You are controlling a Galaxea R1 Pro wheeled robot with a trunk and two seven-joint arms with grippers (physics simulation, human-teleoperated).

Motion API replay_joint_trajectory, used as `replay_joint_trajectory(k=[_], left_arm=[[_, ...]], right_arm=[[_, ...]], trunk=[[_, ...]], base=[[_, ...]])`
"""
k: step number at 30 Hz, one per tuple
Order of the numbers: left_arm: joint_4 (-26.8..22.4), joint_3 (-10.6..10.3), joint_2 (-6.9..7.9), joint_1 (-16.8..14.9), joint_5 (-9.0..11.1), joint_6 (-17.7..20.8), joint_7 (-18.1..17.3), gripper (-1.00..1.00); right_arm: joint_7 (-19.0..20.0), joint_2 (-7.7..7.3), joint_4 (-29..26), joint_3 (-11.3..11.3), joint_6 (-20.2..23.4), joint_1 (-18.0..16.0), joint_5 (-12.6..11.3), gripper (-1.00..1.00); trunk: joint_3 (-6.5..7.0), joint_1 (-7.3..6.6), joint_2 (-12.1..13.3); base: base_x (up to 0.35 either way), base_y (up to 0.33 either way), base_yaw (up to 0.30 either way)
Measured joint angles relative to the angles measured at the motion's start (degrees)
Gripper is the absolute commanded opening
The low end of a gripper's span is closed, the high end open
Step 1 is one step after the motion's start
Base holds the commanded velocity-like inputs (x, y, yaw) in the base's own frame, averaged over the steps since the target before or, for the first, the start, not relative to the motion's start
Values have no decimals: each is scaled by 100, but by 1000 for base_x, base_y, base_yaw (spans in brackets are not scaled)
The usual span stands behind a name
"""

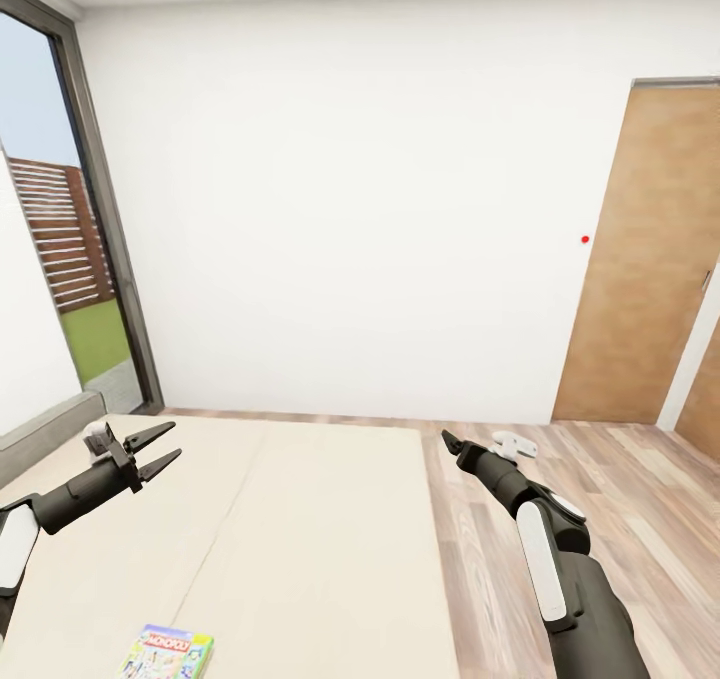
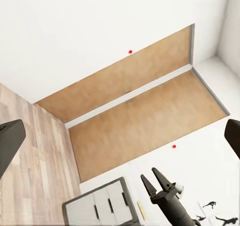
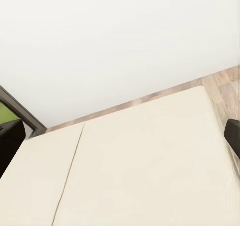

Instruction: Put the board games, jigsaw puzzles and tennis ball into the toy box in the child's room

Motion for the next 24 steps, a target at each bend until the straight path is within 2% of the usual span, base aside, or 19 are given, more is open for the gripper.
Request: replay_joint_trajectory(k=[9, 17, 24], left_arm=[[-2, 1, 1, 1, 0, 0, 1, 100], [0, 0, 1, 3, 1, 0, -2, 100], [-2, 1, 1, 1, 0, 0, -2, 100]], right_arm=[[0, -1, 1, 6, -1, -1, 0, 100], [-1, 4, 1, 9, -2, -1, 0, 100], [-6, 7, 1, 9, -2, -1, 0, 100]], trunk=[[0, 0, 0], [0, 0, 0], [0, 0, 0]], base=[[0, 130, -38], [0, 41, -1], [0, 176, 0]])
